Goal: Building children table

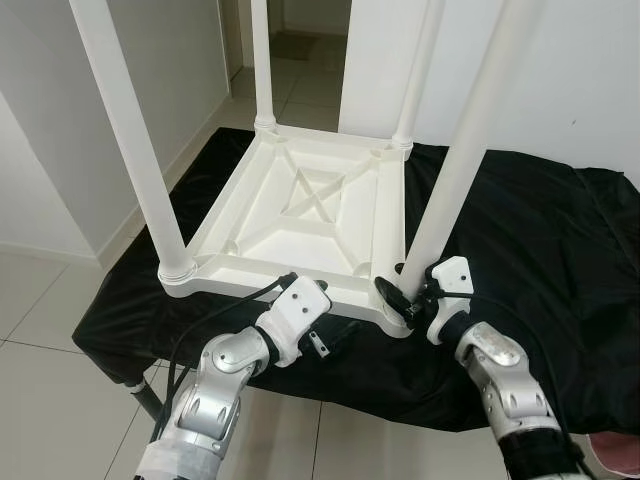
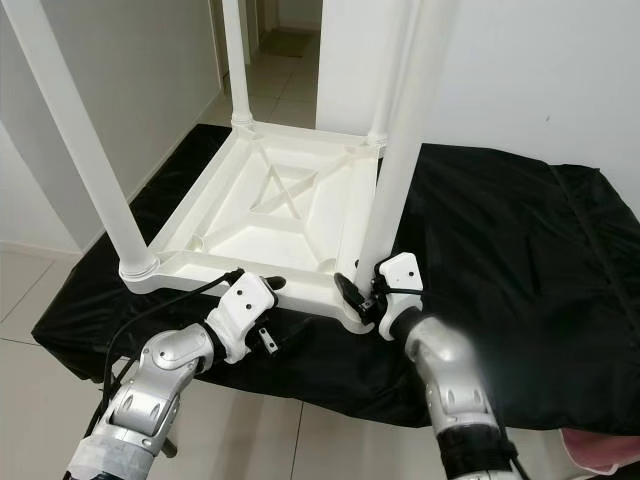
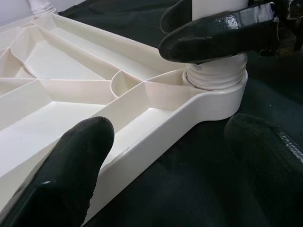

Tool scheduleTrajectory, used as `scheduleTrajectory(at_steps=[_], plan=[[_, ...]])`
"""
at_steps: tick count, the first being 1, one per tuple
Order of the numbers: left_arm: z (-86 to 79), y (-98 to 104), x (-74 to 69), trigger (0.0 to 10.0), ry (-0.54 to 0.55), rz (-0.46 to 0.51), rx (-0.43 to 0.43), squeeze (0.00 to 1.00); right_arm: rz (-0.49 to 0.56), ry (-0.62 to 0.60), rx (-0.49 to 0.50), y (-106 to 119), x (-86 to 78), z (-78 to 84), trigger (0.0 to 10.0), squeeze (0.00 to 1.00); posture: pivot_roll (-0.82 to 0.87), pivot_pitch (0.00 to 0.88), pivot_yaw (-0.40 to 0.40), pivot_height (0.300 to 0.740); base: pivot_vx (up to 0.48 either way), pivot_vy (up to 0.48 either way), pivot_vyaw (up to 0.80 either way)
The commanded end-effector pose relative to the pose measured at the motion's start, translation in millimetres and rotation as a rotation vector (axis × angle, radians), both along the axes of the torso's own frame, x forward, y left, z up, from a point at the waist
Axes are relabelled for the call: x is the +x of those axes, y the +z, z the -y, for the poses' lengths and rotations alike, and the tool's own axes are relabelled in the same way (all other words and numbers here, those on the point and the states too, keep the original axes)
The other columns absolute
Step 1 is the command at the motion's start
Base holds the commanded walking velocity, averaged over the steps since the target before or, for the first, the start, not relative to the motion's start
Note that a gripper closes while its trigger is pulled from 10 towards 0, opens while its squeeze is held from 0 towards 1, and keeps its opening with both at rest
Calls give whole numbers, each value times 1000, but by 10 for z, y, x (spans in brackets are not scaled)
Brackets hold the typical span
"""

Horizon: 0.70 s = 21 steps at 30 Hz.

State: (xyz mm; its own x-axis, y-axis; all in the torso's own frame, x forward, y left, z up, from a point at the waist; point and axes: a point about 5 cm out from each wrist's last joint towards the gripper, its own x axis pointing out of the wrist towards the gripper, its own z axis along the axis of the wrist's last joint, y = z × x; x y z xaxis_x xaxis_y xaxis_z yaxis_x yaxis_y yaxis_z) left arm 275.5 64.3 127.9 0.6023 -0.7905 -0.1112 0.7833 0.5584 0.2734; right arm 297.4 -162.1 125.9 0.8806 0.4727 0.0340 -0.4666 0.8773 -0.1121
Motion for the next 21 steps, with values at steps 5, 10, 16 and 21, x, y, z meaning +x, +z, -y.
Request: scheduleTrajectory(at_steps=[5,10,16,21], plan=[[-37,-37,40,10000,132,20,-11,0,-27,-177,32,-114,-64,-70,10000,0,-18,0,-24,740,0,0,0],[-28,-40,38,10000,129,22,-11,0,-21,-321,43,-131,-84,-92,10000,0,-14,0,-29,740,0,0,0],[-34,-30,48,10000,129,28,-8,0,-77,-450,147,-172,-175,-413,10000,0,-2,0,-38,740,0,0,0],[-27,-38,34,10000,124,27,-7,0,-57,-415,162,-102,-168,-524,10000,0,-2,0,-38,740,0,0,0]])
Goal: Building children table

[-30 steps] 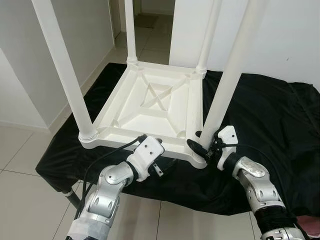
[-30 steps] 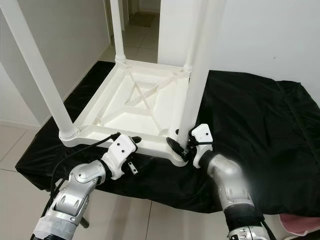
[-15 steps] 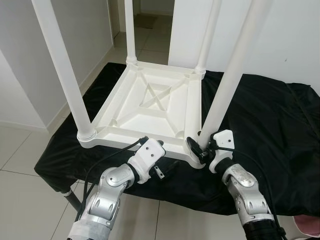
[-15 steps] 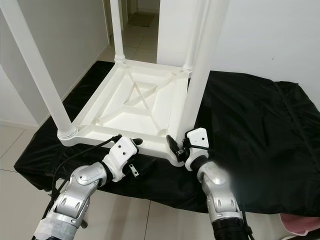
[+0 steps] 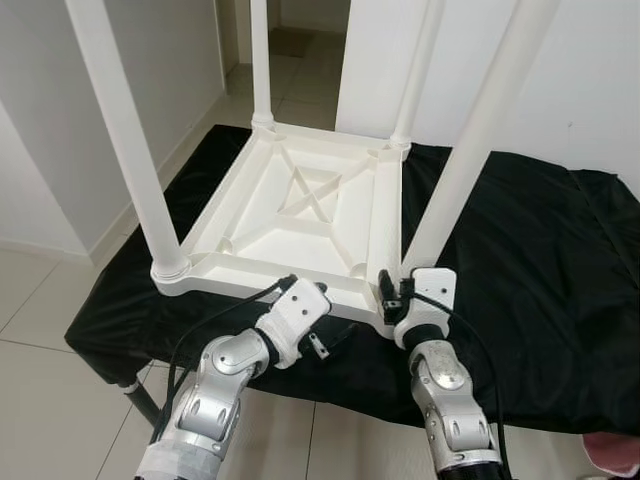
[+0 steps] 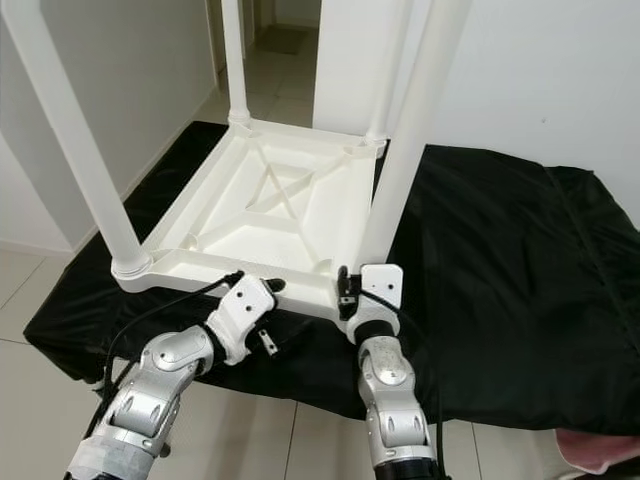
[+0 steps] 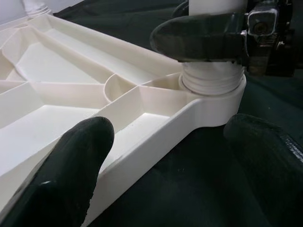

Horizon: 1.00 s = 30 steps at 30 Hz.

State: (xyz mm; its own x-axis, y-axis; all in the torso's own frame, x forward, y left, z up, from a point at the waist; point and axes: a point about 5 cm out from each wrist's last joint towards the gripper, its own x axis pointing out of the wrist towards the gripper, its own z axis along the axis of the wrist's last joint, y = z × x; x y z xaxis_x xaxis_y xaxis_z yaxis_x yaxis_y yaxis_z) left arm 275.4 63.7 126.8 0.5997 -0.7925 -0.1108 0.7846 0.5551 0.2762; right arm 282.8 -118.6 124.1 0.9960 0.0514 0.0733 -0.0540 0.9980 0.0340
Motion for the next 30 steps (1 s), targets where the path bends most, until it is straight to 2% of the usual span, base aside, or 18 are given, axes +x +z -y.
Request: scheduleTrajectory(at_steps=[1,3,4,5,6,12,13,14,15,16,17,20,21,25,28,30], plan=[[-32,-29,35,10000,127,24,-8,0,-55,12,27,-88,-20,-70,10000,0,-5,0,-36,740,0,0,0],[-31,-31,35,10000,125,24,-7,0,-58,5,27,-89,-18,-54,10000,0,-5,0,-36,740,0,0,0],[-31,-32,38,10000,124,24,-5,0,-49,13,15,-81,-17,-39,10000,153,-8,0,-35,740,0,0,0],[-31,-32,38,10000,124,24,-5,0,-49,13,15,-81,-17,-39,10000,153,-8,0,-35,740,0,0,0],[-29,-31,43,10000,122,24,-6,0,-31,28,2,-64,-17,-26,10000,1000,-9,0,-36,740,0,0,0],[-14,-40,33,10000,108,19,-7,0,-9,96,-26,-22,1,86,10000,1000,-12,0,-34,740,0,0,0],[-15,-47,19,10000,99,15,-6,0,-11,143,-42,-15,3,125,10000,835,-12,0,-34,740,0,0,0],[-15,-47,19,10000,99,15,-6,0,-11,143,-42,-15,3,125,10000,835,-12,0,-34,740,0,0,0],[-14,-57,7,10000,87,5,-7,0,-10,173,-51,-6,5,163,10000,243,-14,0,-33,740,0,0,0],[-9,-65,-5,10000,70,-8,-10,0,-9,194,-50,2,7,207,10000,0,-15,0,-32,740,0,0,0],[-9,-65,-5,10000,70,-8,-10,0,-9,194,-50,2,7,207,10000,0,-15,0,-32,740,0,0,0],[11,-78,-64,10000,-3,-62,-28,0,-12,315,-81,26,11,363,10000,0,-17,0,-30,740,0,0,0],[11,-78,-64,10000,-3,-62,-28,0,-12,315,-81,26,11,363,10000,0,-17,0,-30,740,0,0,0],[32,-77,-105,10000,-38,-53,-7,0,13,454,-145,120,67,516,10000,0,-16,0,-31,740,0,0,0],[34,-71,-104,10000,-35,-50,-12,0,17,477,-154,139,82,533,10000,0,-16,0,-31,740,0,0,0],[33,-52,-93,10000,-19,-32,-18,0,11,540,-177,149,125,544,10000,0,-17,0,-27,740,0,0,0]])
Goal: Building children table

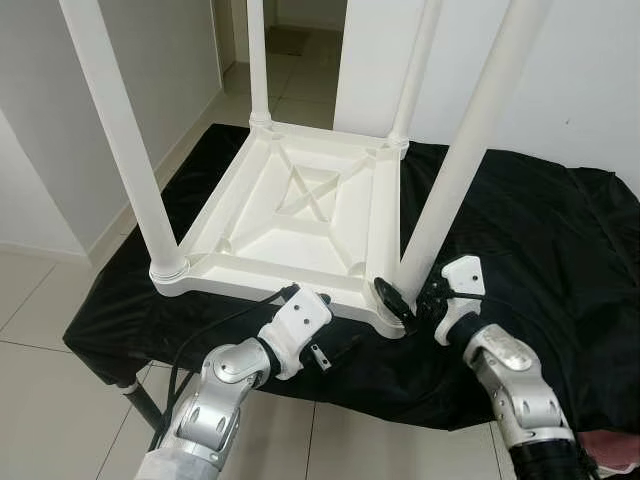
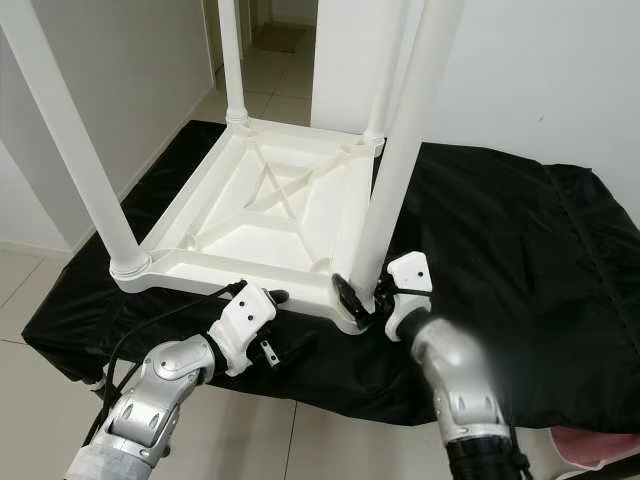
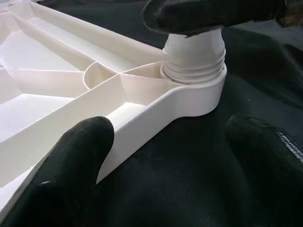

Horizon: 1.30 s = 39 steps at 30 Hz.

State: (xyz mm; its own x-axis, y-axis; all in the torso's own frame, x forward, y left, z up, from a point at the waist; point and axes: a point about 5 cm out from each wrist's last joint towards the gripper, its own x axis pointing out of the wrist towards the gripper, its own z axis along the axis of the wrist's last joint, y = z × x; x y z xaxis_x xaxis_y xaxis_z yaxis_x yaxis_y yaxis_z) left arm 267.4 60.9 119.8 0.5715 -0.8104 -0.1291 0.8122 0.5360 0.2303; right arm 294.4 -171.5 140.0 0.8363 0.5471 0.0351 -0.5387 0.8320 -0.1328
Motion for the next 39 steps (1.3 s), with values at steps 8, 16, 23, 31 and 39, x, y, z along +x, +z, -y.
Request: scheduleTrajectory(at_steps=[8,16,23,31,39], plan=[[-9,72,23,10000,30,31,-18,0,-53,152,-104,-108,89,-6,1647,0,-9,0,-34,740,0,0,0],[-20,57,9,10000,50,27,-24,0,-89,180,-107,-196,75,40,0,0,-4,0,-45,740,0,0,0],[-14,44,-2,10000,55,21,-28,0,-89,169,-81,-180,72,76,10000,0,-8,0,-46,740,0,0,0],[-23,58,3,10000,64,21,-36,0,-52,-49,-13,-140,52,119,10000,0,-20,0,-35,740,0,0,0],[-10,62,17,10000,54,21,-35,0,-30,-263,-11,-140,-11,-17,10000,0,-36,0,-23,740,0,0,0]])
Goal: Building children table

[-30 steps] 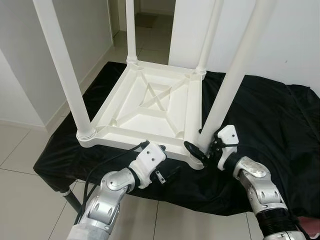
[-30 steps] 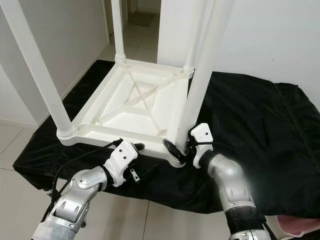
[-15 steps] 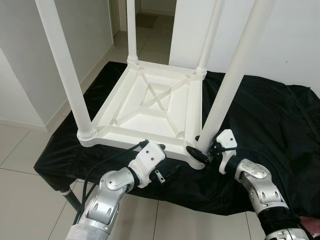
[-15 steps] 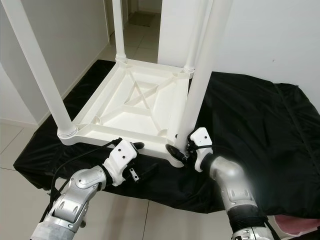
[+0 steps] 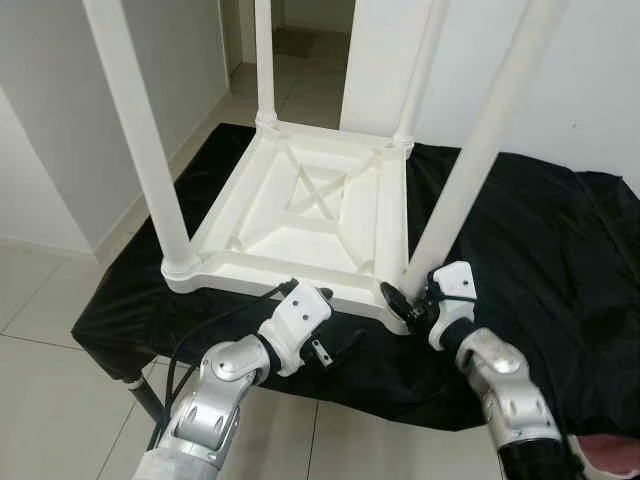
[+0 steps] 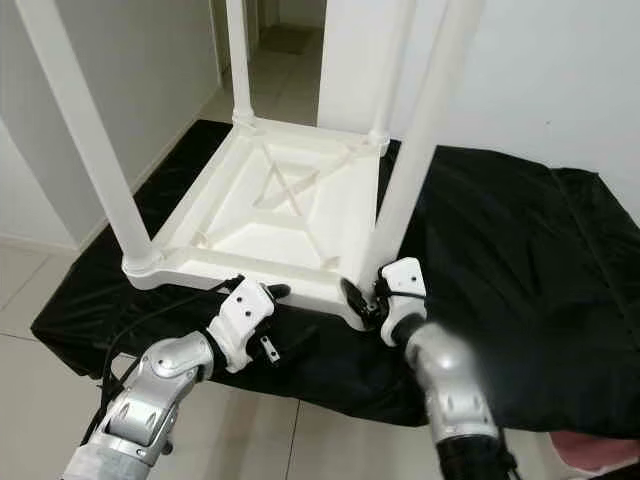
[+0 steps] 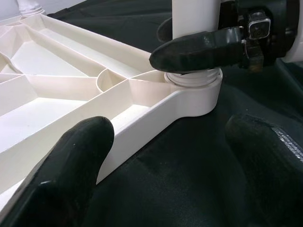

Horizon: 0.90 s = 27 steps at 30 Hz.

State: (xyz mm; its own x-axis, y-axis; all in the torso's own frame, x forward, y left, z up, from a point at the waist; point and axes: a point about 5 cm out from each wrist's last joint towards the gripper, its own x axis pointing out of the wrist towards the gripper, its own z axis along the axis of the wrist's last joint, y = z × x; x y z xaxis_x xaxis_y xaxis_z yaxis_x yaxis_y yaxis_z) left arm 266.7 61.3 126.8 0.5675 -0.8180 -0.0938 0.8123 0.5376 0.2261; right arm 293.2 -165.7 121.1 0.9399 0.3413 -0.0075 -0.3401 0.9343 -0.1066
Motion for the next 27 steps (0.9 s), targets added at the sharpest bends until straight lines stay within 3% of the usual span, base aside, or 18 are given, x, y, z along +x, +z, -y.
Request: scheduleTrajectory(at_steps=[1,11,15,20,21,22,27], plan=[[-5,-5,28,10000,58,5,-3,0,11,-67,-6,35,-19,2,10000,0,-37,0,-19,740,0,0,0],[13,19,35,10000,48,14,1,0,-60,-361,65,-70,-47,-365,10000,0,-14,0,-27,740,0,0,0],[-8,23,27,10000,63,13,-5,0,-65,-340,113,-39,-55,-529,10000,0,-5,0,-34,740,0,0,0],[-29,10,2,10000,75,14,2,0,-32,-265,175,56,-66,-553,10000,0,11,0,-44,740,0,0,0],[-34,10,1,10000,80,14,2,0,-26,-255,186,67,-66,-545,10000,710,11,0,-44,740,0,0,0],[-40,10,1,10000,83,14,2,0,-12,-244,181,86,-63,-532,10000,1000,17,0,-51,740,0,0,0],[-48,8,1,10000,91,14,2,0,23,-204,185,169,-58,-507,10000,1000,19,0,-52,740,0,0,0]])
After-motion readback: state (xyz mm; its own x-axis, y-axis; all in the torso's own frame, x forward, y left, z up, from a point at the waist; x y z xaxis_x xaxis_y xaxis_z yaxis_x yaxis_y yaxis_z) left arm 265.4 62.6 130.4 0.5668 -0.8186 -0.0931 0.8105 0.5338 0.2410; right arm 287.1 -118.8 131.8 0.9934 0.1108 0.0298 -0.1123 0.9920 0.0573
